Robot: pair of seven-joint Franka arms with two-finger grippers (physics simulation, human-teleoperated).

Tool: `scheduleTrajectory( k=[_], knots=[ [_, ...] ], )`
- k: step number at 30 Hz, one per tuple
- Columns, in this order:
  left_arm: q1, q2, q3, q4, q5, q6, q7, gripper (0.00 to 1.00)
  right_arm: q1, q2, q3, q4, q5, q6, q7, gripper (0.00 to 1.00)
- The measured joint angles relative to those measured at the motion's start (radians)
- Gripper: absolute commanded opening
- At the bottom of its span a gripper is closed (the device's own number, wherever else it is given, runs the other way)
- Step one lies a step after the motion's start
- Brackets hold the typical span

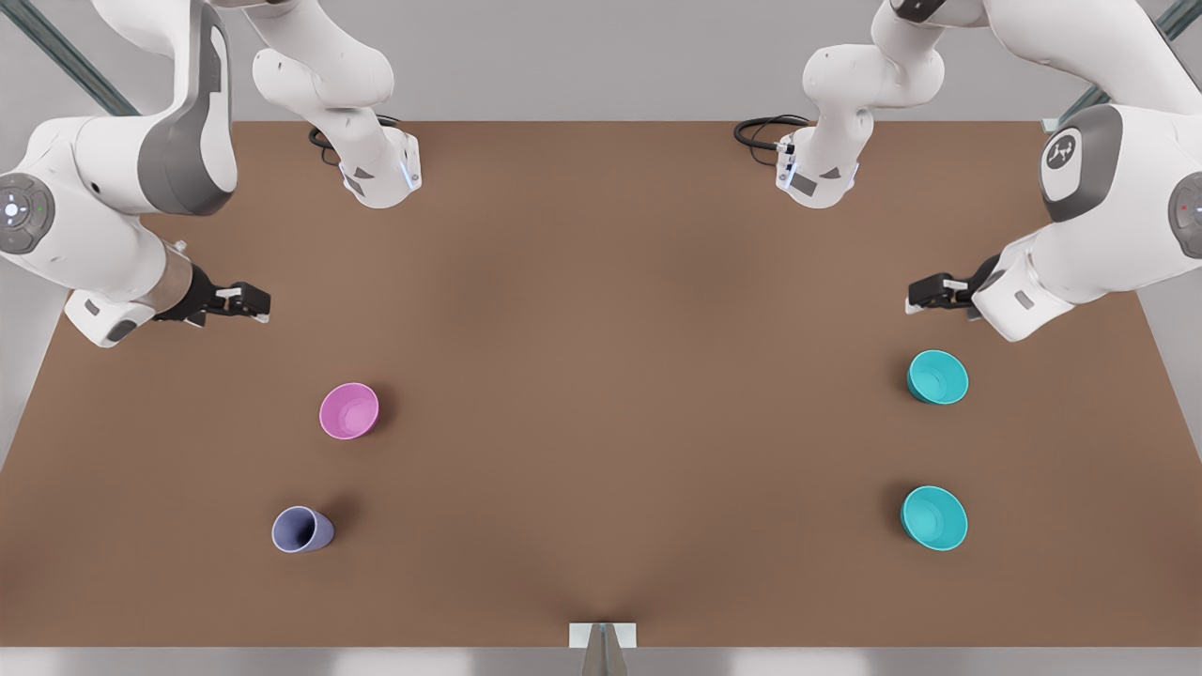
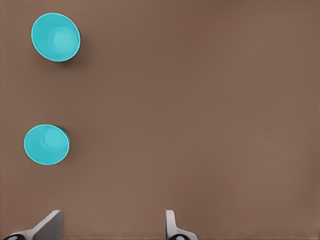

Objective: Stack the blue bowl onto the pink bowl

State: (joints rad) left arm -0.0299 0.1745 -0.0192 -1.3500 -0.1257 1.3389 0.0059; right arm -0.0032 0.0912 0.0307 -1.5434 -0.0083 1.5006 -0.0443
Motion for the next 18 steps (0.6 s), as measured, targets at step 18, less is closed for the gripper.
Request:
scheduleTrajectory(
  k=[18],
  knots=[
    [0.001,-0.014,0.001,0.000,0.001,-0.028,0.000,1.00,-0.170,0.513,0.013,-0.091,0.058,0.247,-0.056,1.00]
  ],
)
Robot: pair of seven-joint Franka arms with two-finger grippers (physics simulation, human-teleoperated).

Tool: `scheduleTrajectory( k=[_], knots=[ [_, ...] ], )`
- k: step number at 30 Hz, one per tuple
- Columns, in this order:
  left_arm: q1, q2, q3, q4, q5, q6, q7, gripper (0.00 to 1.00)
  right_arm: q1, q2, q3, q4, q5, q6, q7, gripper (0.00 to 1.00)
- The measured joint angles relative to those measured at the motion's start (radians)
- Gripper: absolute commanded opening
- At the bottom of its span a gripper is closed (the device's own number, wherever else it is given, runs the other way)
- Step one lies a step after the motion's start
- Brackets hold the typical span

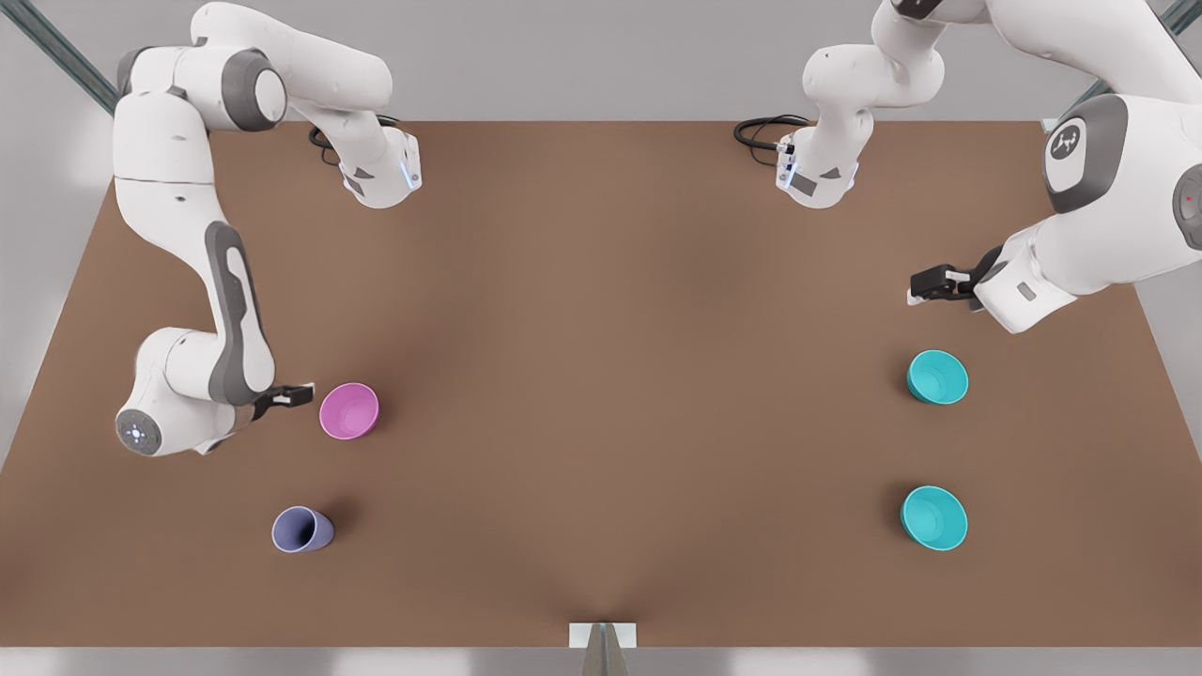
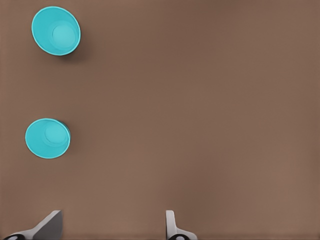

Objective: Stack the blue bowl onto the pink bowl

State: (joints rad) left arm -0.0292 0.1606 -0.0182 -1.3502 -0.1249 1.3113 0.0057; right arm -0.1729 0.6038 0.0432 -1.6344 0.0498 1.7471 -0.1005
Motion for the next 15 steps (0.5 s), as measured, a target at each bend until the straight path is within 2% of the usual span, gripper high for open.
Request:
scheduleTrajectory(
  k=[8,15],
  knots=[
    [0.000,-0.001,-0.004,0.009,0.000,-0.006,-0.001,1.00,-0.002,-0.044,0.034,-0.141,0.082,0.251,-0.035,1.00],
    [-0.007,-0.026,-0.008,0.009,-0.001,-0.033,-0.002,1.00,-0.019,-0.007,0.038,-0.154,0.128,0.394,-0.057,1.00]
  ],
)
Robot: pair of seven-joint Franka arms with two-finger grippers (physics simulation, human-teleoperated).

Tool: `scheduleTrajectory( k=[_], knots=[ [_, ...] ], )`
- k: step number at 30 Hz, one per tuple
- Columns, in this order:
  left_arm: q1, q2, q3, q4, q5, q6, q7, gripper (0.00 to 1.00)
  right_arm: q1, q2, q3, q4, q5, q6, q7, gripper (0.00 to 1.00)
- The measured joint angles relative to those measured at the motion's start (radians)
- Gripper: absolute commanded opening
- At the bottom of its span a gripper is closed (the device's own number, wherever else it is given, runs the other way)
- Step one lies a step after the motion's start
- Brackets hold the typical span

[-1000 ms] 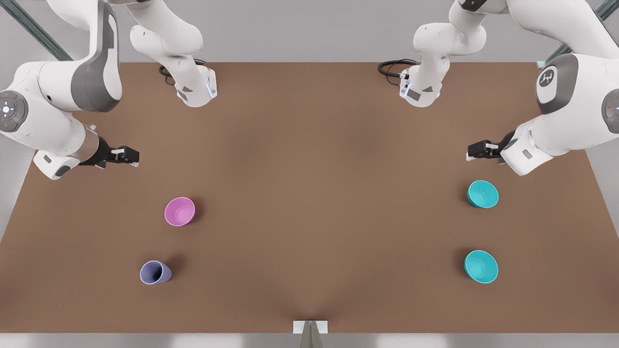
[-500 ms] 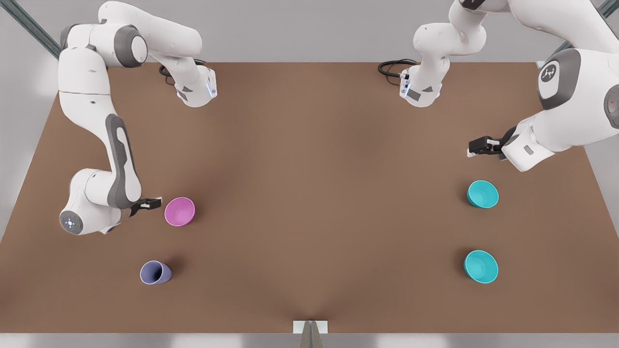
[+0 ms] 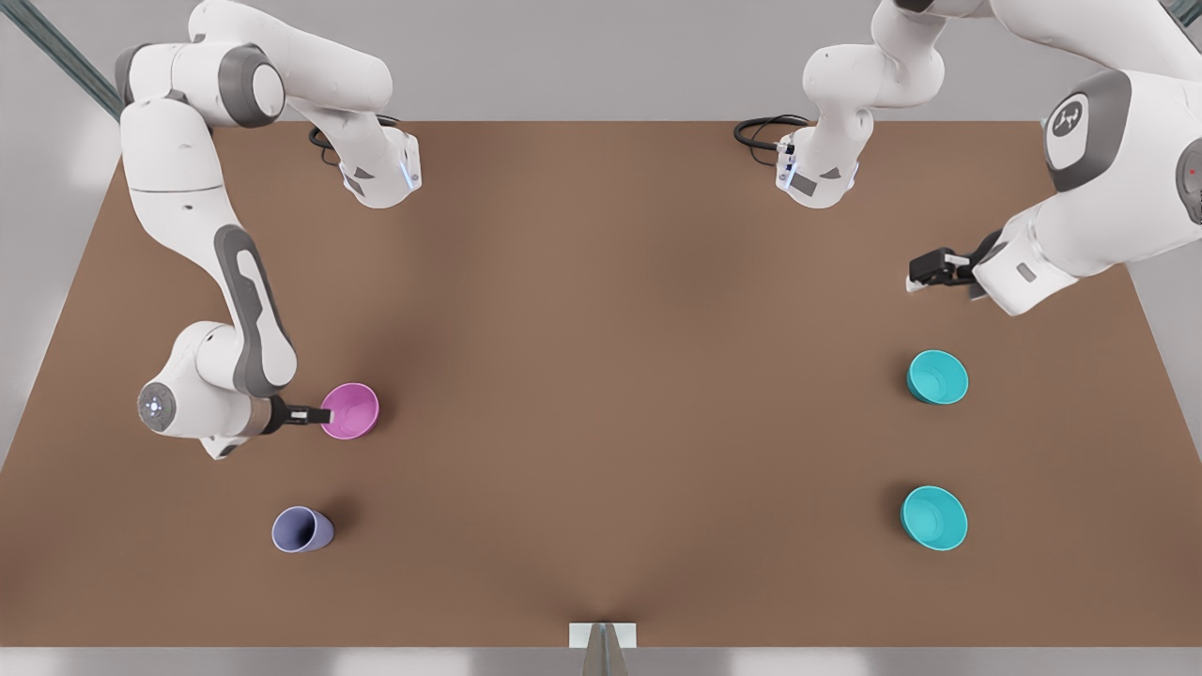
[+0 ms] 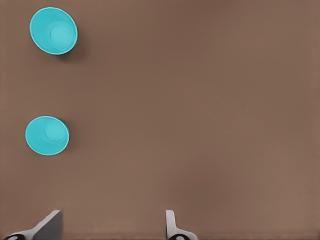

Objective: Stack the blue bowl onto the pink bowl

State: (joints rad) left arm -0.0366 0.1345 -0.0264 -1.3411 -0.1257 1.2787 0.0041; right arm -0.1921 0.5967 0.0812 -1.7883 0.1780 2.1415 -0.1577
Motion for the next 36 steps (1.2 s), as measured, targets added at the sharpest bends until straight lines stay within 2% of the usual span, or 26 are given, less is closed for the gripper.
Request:
scheduleTrajectory(
  k=[7,8,9,10,11,18,23,28,32,36],
  knots=[
    [0.018,0.033,0.008,-0.004,0.002,-0.017,-0.001,1.00,0.002,0.030,0.004,-0.033,0.051,0.042,-0.025,0.97],
    [0.035,0.040,0.009,-0.005,0.003,-0.019,-0.001,1.00,0.002,0.031,0.006,-0.035,0.055,0.045,-0.028,0.87],
    [0.052,0.044,0.009,-0.005,0.004,-0.021,-0.001,1.00,0.002,0.031,0.007,-0.035,0.058,0.046,-0.032,0.56],
    [0.063,0.048,0.009,-0.005,0.005,-0.023,-0.001,1.00,0.002,0.031,0.008,-0.035,0.061,0.047,-0.037,0.29],
    [0.067,0.050,0.009,-0.005,0.006,-0.024,-0.001,1.00,0.004,0.031,0.009,-0.035,0.066,0.048,-0.043,0.21],
    [0.056,0.036,0.003,0.003,0.007,-0.039,-0.003,1.00,0.006,0.027,0.020,-0.020,0.080,0.047,-0.085,0.21],
    [0.060,0.034,0.003,0.006,0.007,-0.049,-0.007,1.00,0.026,0.020,0.153,0.099,0.076,-0.013,-0.076,0.21],
    [0.065,0.037,0.007,0.006,0.007,-0.059,-0.010,1.00,0.320,0.084,0.180,0.271,0.150,0.014,0.025,0.21],
    [0.062,0.036,0.003,0.006,0.006,-0.064,-0.012,1.00,0.555,0.254,0.177,0.528,0.067,0.074,0.202,0.21],
    [0.062,0.043,0.006,0.004,0.006,-0.066,-0.014,1.00,0.646,0.356,0.169,0.600,-0.016,0.130,0.378,0.21]
  ],
)
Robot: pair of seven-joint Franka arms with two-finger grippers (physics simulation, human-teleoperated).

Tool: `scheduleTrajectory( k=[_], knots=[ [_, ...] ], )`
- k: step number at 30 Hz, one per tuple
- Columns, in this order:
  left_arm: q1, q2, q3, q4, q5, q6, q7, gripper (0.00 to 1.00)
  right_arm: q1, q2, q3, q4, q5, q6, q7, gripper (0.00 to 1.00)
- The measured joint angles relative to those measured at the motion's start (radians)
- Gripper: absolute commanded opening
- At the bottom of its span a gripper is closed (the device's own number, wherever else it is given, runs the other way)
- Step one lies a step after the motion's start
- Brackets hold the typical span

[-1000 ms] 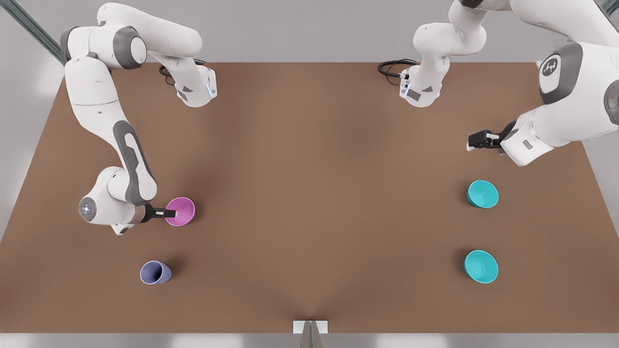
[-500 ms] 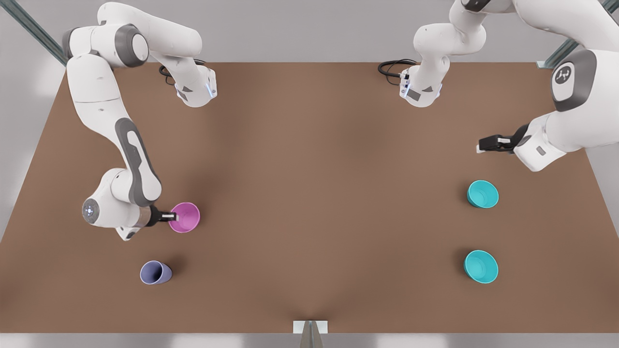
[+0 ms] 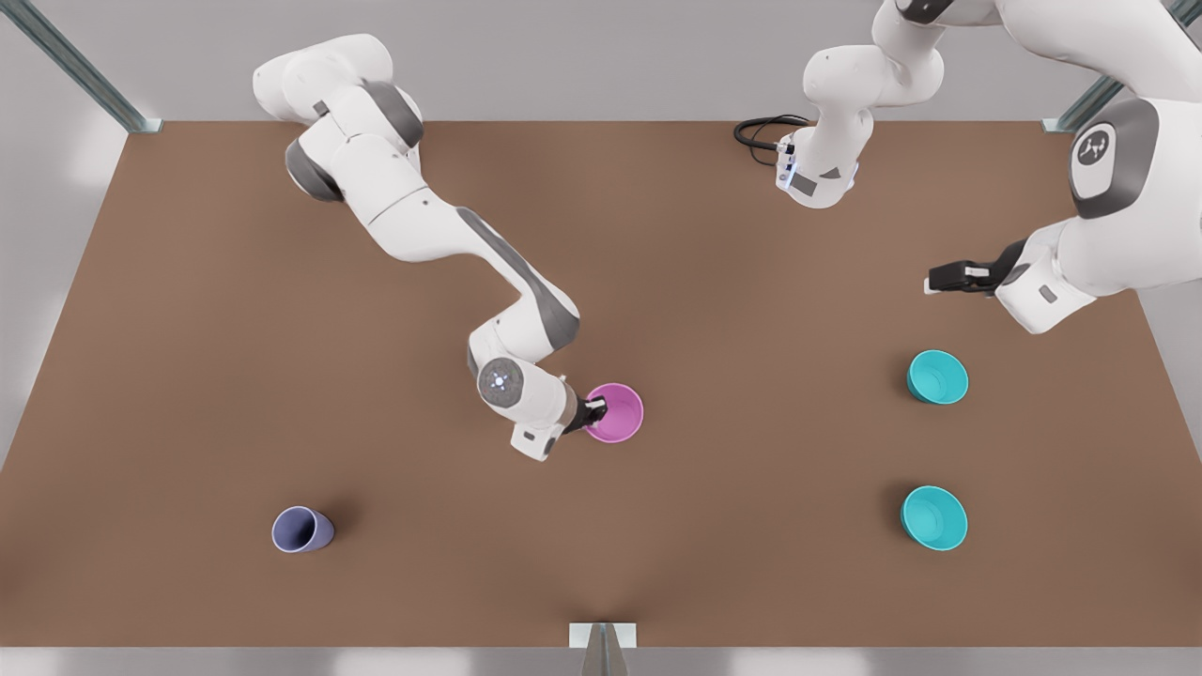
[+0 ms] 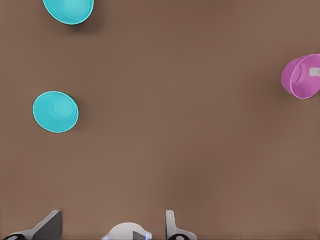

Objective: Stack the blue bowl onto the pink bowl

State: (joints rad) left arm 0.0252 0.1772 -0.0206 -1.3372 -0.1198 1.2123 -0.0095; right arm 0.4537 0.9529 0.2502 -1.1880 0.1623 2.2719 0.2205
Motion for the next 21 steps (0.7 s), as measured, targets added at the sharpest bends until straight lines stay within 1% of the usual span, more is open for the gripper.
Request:
scheduleTrajectory(
  k=[6,7,8,11,15,17,19,21],
  knots=[
    [0.004,0.055,0.002,-0.005,0.001,0.016,-0.002,1.00,0.013,0.064,0.004,0.009,-0.025,0.058,0.202,0.21],
    [0.007,0.066,0.003,-0.007,0.003,0.022,-0.002,1.00,0.013,0.070,0.004,0.009,-0.027,0.066,0.231,0.92],
    [0.005,0.072,0.017,-0.022,0.010,0.032,-0.002,1.00,0.014,0.075,0.005,0.007,-0.030,0.077,0.259,1.00],
    [0.000,0.077,0.089,-0.120,0.023,0.100,0.009,1.00,0.016,0.078,0.006,0.006,-0.032,0.105,0.332,1.00],
    [0.023,0.078,0.256,-0.406,-0.037,0.318,0.099,1.00,-0.032,0.031,0.008,0.008,-0.034,0.124,0.413,1.00],
    [0.049,0.096,0.310,-0.510,-0.093,0.442,0.168,1.00,-0.077,0.005,0.012,0.009,-0.035,0.126,0.446,1.00],
    [0.121,0.168,0.337,-0.542,-0.175,0.545,0.254,1.00,-0.139,-0.016,0.039,0.011,-0.036,0.113,0.471,1.00],
    [0.149,0.241,0.354,-0.553,-0.235,0.631,0.337,1.00,-0.227,-0.023,0.063,0.022,-0.037,0.054,0.465,1.00]
  ],
)
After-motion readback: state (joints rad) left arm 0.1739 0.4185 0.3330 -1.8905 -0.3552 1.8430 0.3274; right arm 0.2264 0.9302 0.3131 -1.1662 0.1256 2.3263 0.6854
